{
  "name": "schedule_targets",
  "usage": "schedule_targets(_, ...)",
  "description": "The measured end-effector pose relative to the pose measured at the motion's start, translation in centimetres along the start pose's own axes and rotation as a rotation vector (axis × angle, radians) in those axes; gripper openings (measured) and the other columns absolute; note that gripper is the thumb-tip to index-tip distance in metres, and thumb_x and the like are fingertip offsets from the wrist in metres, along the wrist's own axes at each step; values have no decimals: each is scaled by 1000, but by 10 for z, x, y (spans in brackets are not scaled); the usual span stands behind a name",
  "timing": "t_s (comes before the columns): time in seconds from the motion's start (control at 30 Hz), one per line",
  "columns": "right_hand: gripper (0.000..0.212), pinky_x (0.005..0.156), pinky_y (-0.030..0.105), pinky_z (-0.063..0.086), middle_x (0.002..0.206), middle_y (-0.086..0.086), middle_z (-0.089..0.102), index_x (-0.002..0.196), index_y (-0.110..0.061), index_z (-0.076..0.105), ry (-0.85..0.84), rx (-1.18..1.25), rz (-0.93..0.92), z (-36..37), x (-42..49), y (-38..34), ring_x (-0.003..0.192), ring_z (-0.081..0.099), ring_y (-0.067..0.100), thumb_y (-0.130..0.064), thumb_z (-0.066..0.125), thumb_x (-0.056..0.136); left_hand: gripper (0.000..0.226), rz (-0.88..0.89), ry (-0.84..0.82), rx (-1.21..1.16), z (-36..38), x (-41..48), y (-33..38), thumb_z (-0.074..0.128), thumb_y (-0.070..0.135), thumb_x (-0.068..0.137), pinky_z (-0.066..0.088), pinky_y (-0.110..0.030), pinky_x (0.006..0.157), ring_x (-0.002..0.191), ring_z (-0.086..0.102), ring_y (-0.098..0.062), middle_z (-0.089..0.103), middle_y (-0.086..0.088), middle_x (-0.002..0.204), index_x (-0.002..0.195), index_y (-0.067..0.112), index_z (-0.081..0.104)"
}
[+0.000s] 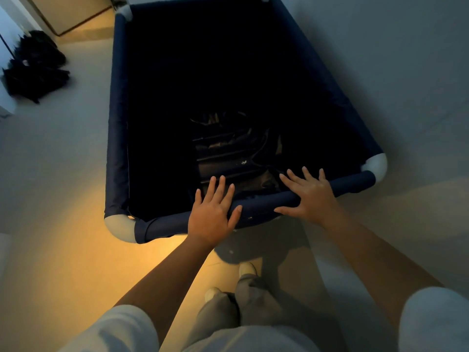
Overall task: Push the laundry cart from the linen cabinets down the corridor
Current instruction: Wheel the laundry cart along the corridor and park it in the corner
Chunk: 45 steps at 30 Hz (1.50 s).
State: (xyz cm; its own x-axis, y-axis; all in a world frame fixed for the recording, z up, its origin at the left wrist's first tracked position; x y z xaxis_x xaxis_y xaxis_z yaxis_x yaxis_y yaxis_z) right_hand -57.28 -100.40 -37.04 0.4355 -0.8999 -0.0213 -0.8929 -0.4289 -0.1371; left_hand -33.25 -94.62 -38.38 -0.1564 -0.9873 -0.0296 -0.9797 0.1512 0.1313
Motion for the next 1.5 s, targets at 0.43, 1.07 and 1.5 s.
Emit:
schedule_targets(0.43,89,93,68,34,122,14,62,126,-11,55,57,-16,15,14,-66,-64,111,55,45,-76,44,66,61,17,3,65,-6,-77,-18,20,52,92,18,-50,110,139,13,-28,30,-11,149,138,18,37)
schedule_targets(1.07,88,95,69,30,128,16,57,129,-12,52,21,-54,136,29,-119,-167,117,48,48,-73,54,66,70,67,-62,77,-24,-153,-71,11,55,90,25,-56,106,135,27,-37,37,-15,144,136,12,42)
schedule_targets(1.5,92,104,63,23,137,11,50,137,-17,41,-38,-65,232,45,-82,-257,126,41,44,-79,35,70,67,159,-104,110,-36,-148,-173,17,52,87,20,-55,109,138,20,-36,31,-13,148,138,14,38)
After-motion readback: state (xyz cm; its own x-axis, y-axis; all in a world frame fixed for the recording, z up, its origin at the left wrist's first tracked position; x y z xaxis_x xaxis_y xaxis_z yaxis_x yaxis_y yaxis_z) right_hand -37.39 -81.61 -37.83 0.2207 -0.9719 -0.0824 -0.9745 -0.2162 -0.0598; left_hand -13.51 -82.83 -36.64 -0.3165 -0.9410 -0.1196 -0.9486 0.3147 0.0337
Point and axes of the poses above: each hand's wrist, its own x-axis towards the middle knuckle, its own z-axis out of the palm, y = z × x, the point moved 1 cm from there along x, towards the middle knuckle
